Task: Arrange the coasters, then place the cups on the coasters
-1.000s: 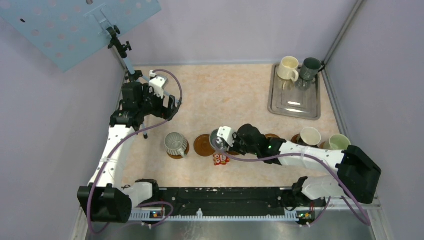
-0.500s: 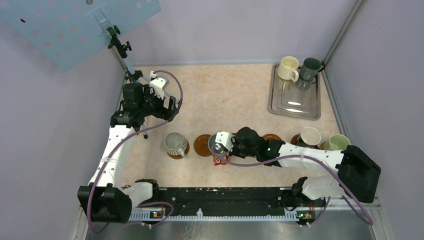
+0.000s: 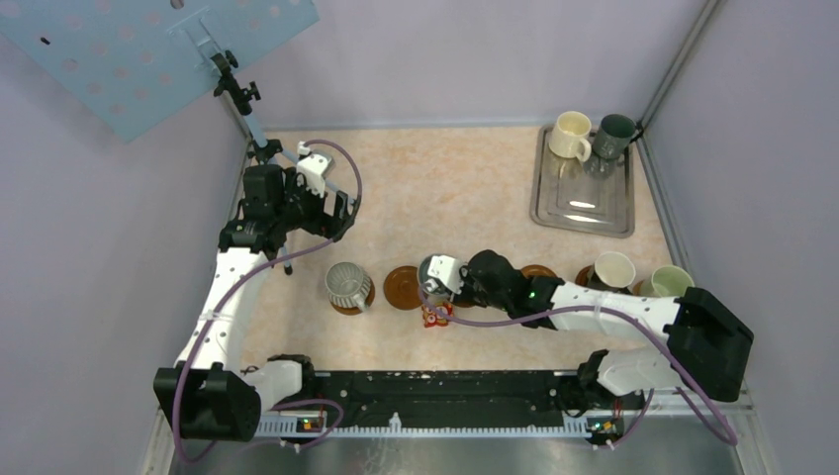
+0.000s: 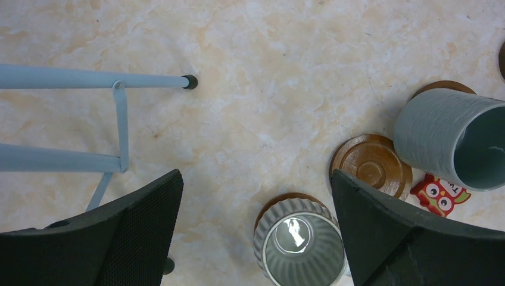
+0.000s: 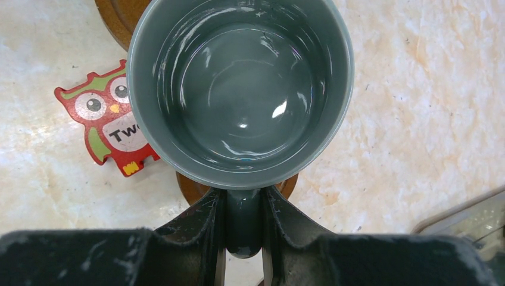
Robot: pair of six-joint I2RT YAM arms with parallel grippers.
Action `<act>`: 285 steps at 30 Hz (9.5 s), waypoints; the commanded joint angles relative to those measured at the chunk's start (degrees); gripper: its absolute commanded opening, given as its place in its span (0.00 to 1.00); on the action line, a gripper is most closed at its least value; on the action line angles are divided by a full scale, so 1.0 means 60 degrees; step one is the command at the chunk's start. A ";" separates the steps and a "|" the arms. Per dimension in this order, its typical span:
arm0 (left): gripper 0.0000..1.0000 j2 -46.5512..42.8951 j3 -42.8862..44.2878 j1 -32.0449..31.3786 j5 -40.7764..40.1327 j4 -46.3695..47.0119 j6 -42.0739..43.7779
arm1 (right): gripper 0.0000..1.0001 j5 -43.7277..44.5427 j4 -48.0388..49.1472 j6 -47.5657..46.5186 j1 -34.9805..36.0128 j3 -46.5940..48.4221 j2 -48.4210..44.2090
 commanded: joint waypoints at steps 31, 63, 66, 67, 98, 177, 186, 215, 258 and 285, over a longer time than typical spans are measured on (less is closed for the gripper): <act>0.99 -0.0267 -0.0183 0.0036 0.0087 0.0158 0.0082 | 0.00 -0.1938 0.0064 0.1640 0.0312 0.1513 -0.0620; 0.99 -0.0700 -0.0613 0.0036 -0.0194 0.0026 -0.0153 | 0.00 0.2479 0.0229 0.6777 0.1700 0.3730 0.2653; 0.99 -0.0742 -0.0711 0.0036 -0.0156 0.0013 -0.0202 | 0.00 0.2514 0.0268 0.6891 0.1720 0.3753 0.2813; 0.99 -0.0757 -0.0748 0.0036 -0.0150 0.0012 -0.0221 | 0.00 0.2512 0.0283 0.6906 0.1733 0.3750 0.2839; 0.99 -0.0748 -0.0966 0.0036 -0.0184 0.0085 -0.0051 | 0.26 0.2379 -0.0061 0.7480 0.1905 0.3967 0.3494; 0.99 0.2714 0.1671 -0.0096 0.1473 0.0150 0.1367 | 0.66 -0.2942 -0.5662 0.0215 -1.1060 1.5771 1.1256; 0.99 0.2870 0.1832 -0.0094 0.1315 0.0038 0.1403 | 0.46 -0.3091 -0.5601 0.0058 -1.0861 1.6322 1.1603; 0.99 0.2057 0.1062 -0.0081 0.1396 0.0097 0.1673 | 0.11 -0.3362 -0.5781 0.0458 -1.0875 0.8469 0.5967; 0.99 0.1890 0.1065 -0.0081 0.1157 0.0085 0.1282 | 0.00 -0.3836 -0.4566 0.0858 -1.0826 0.8418 0.5343; 0.99 0.0994 0.0485 -0.0081 0.1072 -0.0003 0.1264 | 0.00 -0.3413 -0.1943 0.0931 -1.0083 0.5271 0.3907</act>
